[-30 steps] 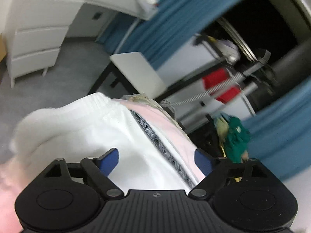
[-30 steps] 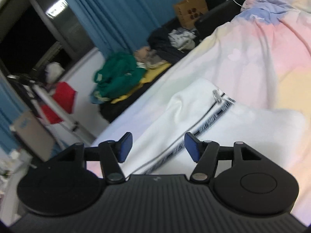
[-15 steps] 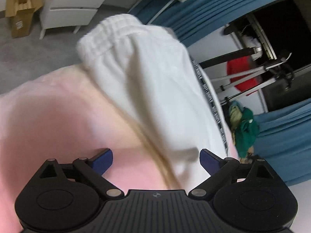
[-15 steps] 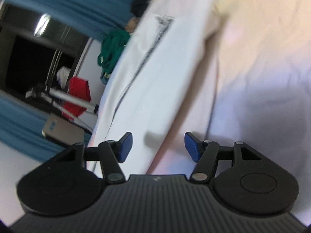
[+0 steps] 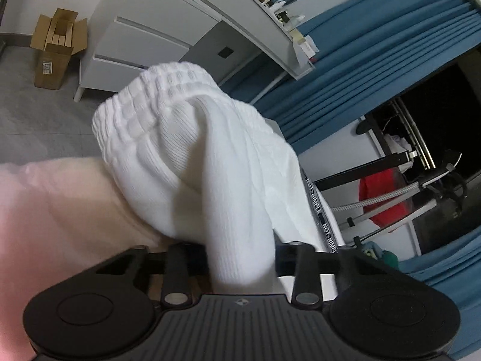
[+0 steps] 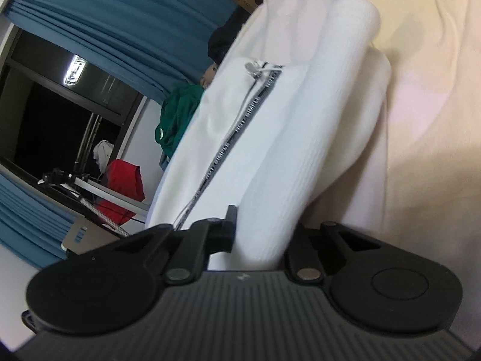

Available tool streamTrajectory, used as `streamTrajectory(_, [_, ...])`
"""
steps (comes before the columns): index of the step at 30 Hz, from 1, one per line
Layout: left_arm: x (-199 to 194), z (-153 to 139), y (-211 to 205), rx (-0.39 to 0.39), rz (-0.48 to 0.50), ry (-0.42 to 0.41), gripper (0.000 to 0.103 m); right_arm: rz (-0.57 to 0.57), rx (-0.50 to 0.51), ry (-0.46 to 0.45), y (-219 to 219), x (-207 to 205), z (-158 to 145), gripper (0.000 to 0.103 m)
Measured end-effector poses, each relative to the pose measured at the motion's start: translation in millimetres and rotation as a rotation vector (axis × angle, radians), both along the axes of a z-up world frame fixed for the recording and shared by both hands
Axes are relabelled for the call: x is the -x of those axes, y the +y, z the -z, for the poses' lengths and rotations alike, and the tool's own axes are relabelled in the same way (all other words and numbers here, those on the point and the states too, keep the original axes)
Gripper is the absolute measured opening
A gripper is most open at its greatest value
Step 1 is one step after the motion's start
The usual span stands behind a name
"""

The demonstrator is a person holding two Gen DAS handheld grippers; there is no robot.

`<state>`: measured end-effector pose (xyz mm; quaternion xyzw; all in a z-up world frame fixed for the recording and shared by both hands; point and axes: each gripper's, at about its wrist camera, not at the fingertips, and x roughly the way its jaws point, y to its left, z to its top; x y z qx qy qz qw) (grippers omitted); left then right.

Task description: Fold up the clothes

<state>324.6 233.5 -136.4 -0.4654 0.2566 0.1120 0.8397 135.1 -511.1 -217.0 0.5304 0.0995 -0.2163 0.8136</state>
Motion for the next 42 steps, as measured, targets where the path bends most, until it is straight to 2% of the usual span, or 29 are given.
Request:
streamTrajectory(3, [11.8,-13.2,4.4,0.013,0.001,-0.020,0.019,0.007,0.004,-0.017,3.5,8.7,-11.2,0.013])
streamTrajectory(9, [64.1,-48.0,24.2,-0.003,0.032,-0.042,0.018,0.012,-0.034,-0.051,19.9,58.9,-29.7,0.012])
streamTrajectory(14, [120.8,-72.2,49.2,0.006,0.041,-0.035,0.018,-0.012,-0.126,-0.009,31.1,97.3,-37.0,0.012])
streamTrajectory(22, [215.1,-103.1,85.1,0.008,0.029,-0.007,0.019,-0.119,-0.173,0.055,49.0,151.0,-59.4,0.012])
streamTrajectory(25, [230.0,-96.5,90.7,-0.022,0.037,0.063,0.020,-0.130,-0.225,0.075,49.6,168.0,-49.5,0.012])
streamTrajectory(28, [234.6,-81.3,99.2,-0.014,0.038,0.165,0.022,-0.145,-0.303,0.104,43.9,170.9,-28.7,0.014])
streamTrajectory(30, [235.5,-77.8,102.4,-0.009,0.049,0.184,0.023,-0.155,-0.329,0.095,42.2,168.1,-21.8,0.015])
streamTrajectory(32, [237.0,-76.2,103.6,-0.013,0.064,0.196,0.025,-0.154,-0.341,0.097,42.5,166.1,-18.0,0.020])
streamTrajectory(33, [238.5,-76.2,102.7,-0.023,0.074,0.203,0.027,-0.151,-0.345,0.102,42.8,165.5,-16.4,0.024])
streamTrajectory(35, [241.8,-76.5,101.3,-0.039,0.093,0.216,0.032,-0.141,-0.357,0.108,43.3,165.1,-12.7,0.042])
streamTrajectory(36, [243.7,-76.8,100.8,-0.044,0.102,0.222,0.034,-0.124,-0.374,0.106,43.1,167.0,-9.4,0.045])
streamTrajectory(37, [247.1,-77.5,100.4,-0.051,0.111,0.225,0.041,-0.107,-0.389,0.101,42.5,168.4,-6.1,0.049])
streamTrajectory(38, [250.8,-79.4,99.1,-0.064,0.122,0.228,0.045,-0.090,-0.403,0.091,40.8,168.9,-2.9,0.048])
streamTrajectory(40, [255.6,-85.7,86.2,-0.150,0.171,0.248,0.060,-0.044,-0.426,0.066,37.6,171.2,2.8,0.047])
streamTrajectory(41, [257.8,-89.1,79.1,-0.197,0.196,0.258,0.064,0.006,-0.423,0.041,36.2,175.3,3.6,0.047])
streamTrajectory(42, [259.9,-92.8,71.6,-0.248,0.215,0.274,0.075,0.056,-0.420,0.015,34.8,179.3,4.5,0.047])
